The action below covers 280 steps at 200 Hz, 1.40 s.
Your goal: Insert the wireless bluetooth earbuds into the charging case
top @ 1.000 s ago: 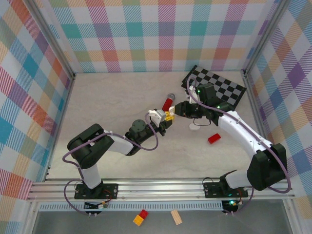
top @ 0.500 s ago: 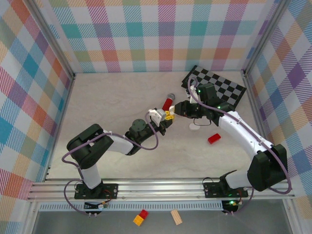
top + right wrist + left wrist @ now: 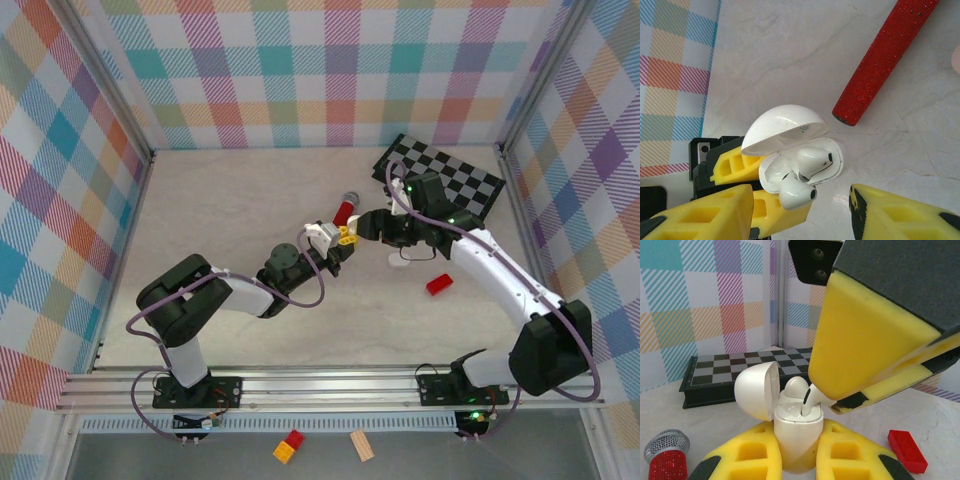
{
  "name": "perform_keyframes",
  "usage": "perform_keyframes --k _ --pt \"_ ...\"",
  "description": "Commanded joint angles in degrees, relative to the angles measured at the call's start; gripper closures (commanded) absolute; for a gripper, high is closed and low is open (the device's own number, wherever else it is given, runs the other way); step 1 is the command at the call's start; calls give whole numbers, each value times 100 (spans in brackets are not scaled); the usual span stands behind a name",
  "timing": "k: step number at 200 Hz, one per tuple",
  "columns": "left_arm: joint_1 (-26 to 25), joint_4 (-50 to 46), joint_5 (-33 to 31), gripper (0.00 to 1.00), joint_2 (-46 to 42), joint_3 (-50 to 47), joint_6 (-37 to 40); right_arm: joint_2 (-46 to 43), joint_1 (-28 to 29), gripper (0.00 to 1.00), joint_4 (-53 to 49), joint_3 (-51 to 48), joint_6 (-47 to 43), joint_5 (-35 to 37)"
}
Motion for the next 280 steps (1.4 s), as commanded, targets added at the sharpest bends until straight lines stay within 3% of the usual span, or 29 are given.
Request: perform_keyframes --k 1,98,137,220,280 --pt "20 348 177 100 -167 115 -52 -165 -29 45 -14 139 -215 -177" --pt "38 357 228 100 -114 44 -29 72 -15 45 -97 466 -385 -546" --pt "51 353 298 100 -71 90 -8 20 -19 44 -245 326 -422 -173" --pt "51 350 222 100 131 182 -18 77 -15 48 111 348 -256 -1052" --pt "49 351 356 100 105 162 10 121 -6 48 253 325 -249 -1192"
